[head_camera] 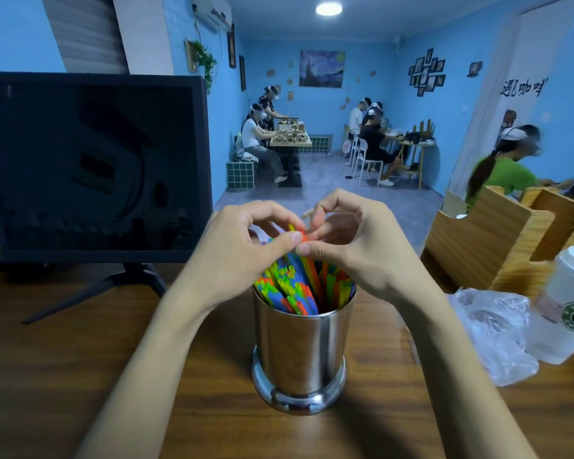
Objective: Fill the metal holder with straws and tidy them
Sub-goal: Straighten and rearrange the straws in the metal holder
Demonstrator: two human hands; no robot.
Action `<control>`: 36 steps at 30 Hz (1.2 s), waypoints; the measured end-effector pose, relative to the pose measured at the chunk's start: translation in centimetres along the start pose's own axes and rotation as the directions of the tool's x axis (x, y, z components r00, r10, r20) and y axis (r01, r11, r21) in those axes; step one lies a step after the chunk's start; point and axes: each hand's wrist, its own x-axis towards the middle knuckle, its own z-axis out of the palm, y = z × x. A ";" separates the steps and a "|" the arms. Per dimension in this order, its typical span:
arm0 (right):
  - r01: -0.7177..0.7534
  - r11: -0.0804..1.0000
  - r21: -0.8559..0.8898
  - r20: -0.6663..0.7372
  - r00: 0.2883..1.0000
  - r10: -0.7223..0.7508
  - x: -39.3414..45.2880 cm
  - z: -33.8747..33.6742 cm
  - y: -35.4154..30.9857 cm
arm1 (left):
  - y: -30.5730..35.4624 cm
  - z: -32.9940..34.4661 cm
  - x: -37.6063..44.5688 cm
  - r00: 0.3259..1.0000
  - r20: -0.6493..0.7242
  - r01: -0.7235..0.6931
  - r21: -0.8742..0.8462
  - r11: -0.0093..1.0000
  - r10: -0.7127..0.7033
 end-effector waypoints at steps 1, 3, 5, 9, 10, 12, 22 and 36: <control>-0.002 1.000 0.030 0.003 1.000 0.002 0.0 0.2 0.0 | 0.0 -0.1 0.0 1.000 -0.007 -0.006 -0.002 1.000 0.006; -0.009 0.995 0.099 0.001 1.000 0.009 0.0 0.3 -0.1 | 0.0 -0.4 -0.1 1.000 -0.009 -0.011 -0.018 1.000 0.011; -0.007 0.990 0.140 -0.010 1.000 0.008 -0.1 0.3 -0.2 | 0.1 -0.4 -0.2 1.000 0.004 -0.004 -0.054 0.999 0.004; 0.006 0.994 0.113 -0.008 1.000 -0.005 -0.3 0.0 -0.5 | 0.1 0.0 -0.1 1.000 0.007 -0.009 -0.087 0.996 0.010; -0.001 0.994 0.113 0.001 1.000 0.001 -0.3 -0.1 -0.4 | 0.2 0.2 -0.1 1.000 -0.001 -0.015 -0.109 0.994 0.015; -0.022 0.991 0.133 0.053 0.998 0.015 -0.3 -0.4 -0.1 | 0.5 0.6 0.1 0.999 -0.042 -0.031 -0.204 0.979 0.023; -0.071 0.986 0.150 0.185 0.982 0.042 -0.2 -1.3 0.7 | 0.9 0.3 0.8 0.903 -0.400 -0.153 -0.642 0.751 -0.158; -0.118 0.851 0.511 -0.139 0.966 0.217 0.2 -2.0 -0.2 | -0.7 -0.6 1.1 0.940 -0.329 -0.044 -0.370 0.928 -0.087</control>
